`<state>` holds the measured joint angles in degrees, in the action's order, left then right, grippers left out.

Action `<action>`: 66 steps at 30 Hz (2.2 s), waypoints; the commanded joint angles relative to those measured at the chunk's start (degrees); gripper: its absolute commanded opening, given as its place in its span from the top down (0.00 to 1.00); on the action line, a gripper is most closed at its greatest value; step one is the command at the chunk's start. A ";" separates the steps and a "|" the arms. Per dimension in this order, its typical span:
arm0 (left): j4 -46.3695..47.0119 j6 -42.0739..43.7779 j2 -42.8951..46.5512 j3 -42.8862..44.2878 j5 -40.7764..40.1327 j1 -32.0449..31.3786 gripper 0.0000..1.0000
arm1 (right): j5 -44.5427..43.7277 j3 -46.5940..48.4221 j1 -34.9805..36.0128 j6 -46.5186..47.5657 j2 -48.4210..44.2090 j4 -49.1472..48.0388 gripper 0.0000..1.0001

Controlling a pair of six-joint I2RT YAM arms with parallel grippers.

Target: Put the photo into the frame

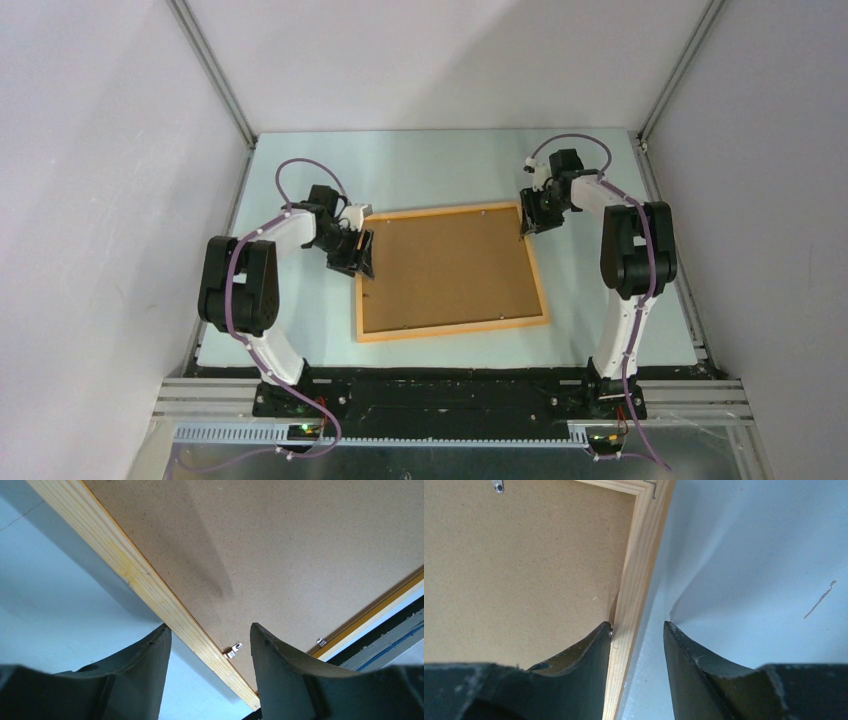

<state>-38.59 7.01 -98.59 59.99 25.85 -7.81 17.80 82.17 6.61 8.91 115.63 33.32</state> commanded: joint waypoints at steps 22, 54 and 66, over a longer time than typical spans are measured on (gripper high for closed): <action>-0.16 0.26 0.34 1.66 0.95 -0.54 0.38 | 1.64 2.24 0.50 -1.26 1.02 0.98 0.46; -0.16 0.24 0.84 1.55 0.63 -0.51 0.37 | 9.05 0.04 -3.06 6.97 0.29 4.43 0.55; -0.12 0.19 0.50 1.62 0.56 -0.55 0.38 | 13.08 1.51 -4.77 0.18 0.92 3.42 0.46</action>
<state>-38.59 6.96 -98.59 59.99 25.69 -7.86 29.39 82.02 1.83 12.58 116.38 37.30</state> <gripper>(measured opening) 0.625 0.535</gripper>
